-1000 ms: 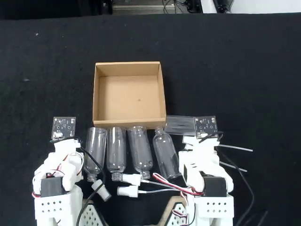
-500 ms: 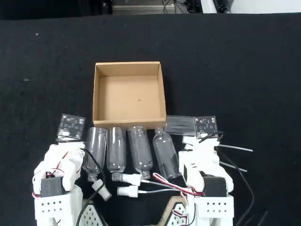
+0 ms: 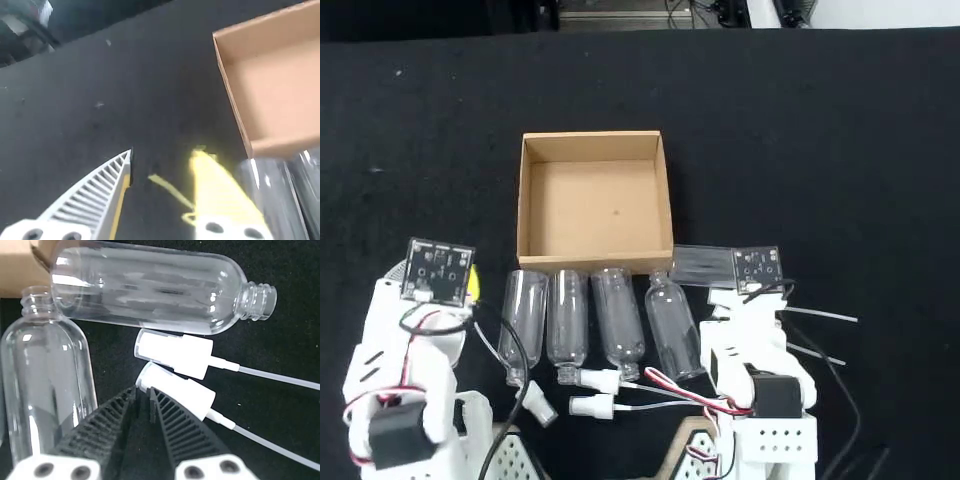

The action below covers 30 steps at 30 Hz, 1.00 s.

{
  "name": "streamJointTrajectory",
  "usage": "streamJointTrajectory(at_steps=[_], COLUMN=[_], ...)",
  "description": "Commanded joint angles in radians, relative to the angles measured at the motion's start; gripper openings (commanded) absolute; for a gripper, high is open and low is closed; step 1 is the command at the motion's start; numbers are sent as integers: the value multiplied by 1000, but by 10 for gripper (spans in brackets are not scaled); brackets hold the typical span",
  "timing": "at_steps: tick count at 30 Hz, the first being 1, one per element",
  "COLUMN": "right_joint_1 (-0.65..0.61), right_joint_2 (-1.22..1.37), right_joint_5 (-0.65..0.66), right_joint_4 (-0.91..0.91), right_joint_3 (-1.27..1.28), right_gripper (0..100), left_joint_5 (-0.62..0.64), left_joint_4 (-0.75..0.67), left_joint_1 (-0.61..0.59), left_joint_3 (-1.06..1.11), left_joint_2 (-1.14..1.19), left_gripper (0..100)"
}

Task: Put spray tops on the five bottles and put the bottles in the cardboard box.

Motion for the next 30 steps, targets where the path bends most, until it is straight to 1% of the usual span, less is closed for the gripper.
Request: streamJointTrajectory(at_steps=[1,3,6,7,11,15,19,22,30], right_joint_1=[-14,-14,-14,-14,-14,-11,-11,-11,-9], right_joint_2=[-96,-96,-96,-96,-96,-96,-96,-96,-96], right_joint_5=[-2,-2,-2,-2,-2,0,0,0,3], right_joint_4=[14,14,14,14,14,14,14,14,14], right_joint_3=[-4,-4,-4,-4,-4,-4,-4,-4,-4], right_gripper=[11,11,11,11,11,11,11,11,11], left_joint_5=[-9,-8,3,29,249,305,338,342,339], left_joint_4=[57,78,153,175,183,95,-8,-74,-247], left_joint_1=[-13,-8,65,102,209,280,318,314,225], left_joint_3=[-107,-156,-252,-275,-331,-305,-248,-199,-28], left_joint_2=[195,333,548,612,822,948,1014,1033,1034], left_gripper=[241,244,245,246,247,247,247,247,247])
